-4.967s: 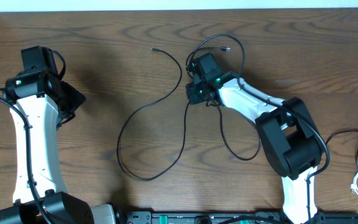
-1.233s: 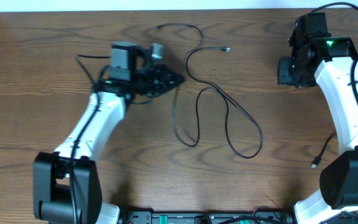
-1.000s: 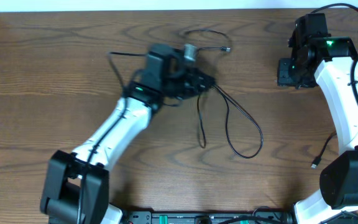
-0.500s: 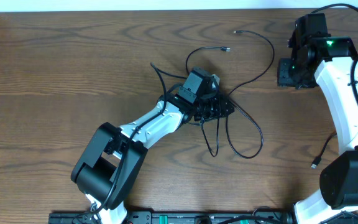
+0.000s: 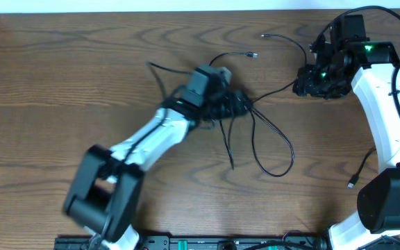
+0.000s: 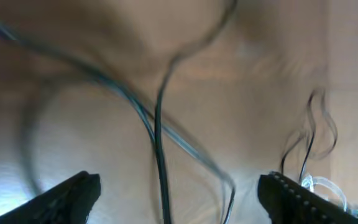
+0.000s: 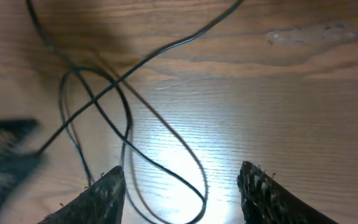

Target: Untangle cables

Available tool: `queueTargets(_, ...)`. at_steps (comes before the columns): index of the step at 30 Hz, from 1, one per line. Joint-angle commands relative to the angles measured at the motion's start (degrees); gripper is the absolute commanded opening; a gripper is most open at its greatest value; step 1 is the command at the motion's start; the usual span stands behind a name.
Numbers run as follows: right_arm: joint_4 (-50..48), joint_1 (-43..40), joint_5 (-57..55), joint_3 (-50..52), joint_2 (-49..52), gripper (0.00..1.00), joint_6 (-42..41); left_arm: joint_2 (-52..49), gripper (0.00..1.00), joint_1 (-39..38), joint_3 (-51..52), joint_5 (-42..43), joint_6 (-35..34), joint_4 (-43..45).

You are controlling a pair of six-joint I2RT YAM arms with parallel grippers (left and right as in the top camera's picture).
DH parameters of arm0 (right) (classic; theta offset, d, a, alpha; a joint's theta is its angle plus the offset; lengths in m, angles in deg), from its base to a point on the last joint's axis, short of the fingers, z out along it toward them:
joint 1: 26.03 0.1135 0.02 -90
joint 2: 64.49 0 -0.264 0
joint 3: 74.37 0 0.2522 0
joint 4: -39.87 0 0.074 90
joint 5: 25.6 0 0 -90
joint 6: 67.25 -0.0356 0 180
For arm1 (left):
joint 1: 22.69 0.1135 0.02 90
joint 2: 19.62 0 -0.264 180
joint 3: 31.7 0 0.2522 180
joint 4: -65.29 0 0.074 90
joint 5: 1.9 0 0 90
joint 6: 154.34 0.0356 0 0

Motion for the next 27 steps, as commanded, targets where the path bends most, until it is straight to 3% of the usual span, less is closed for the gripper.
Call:
queueTargets(1,0.0,0.2,2.6,-0.7,-1.1,0.55,-0.7,7.5,0.91,4.8,-0.3,-5.0,5.3,0.1)
queueTargets(7,-1.0,2.4,2.8,-0.7,0.0,0.59,-4.8,14.3,0.93,12.7,-0.3,-5.0,5.0,-2.5)
queueTargets(14,-5.8,9.1,5.3,-0.6,4.8,0.63,-8.7,16.7,0.93,19.6,-0.3,-5.2,5.4,-14.6)
queueTargets(21,-11.6,15.0,2.3,-0.6,11.8,0.59,-23.4,16.7,0.93,21.6,-0.2,-7.2,9.5,-23.8)
queueTargets(27,-14.2,17.6,-4.2,-0.6,16.7,0.6,-25.4,16.7,0.93,21.6,-0.2,-7.5,10.5,-27.0)
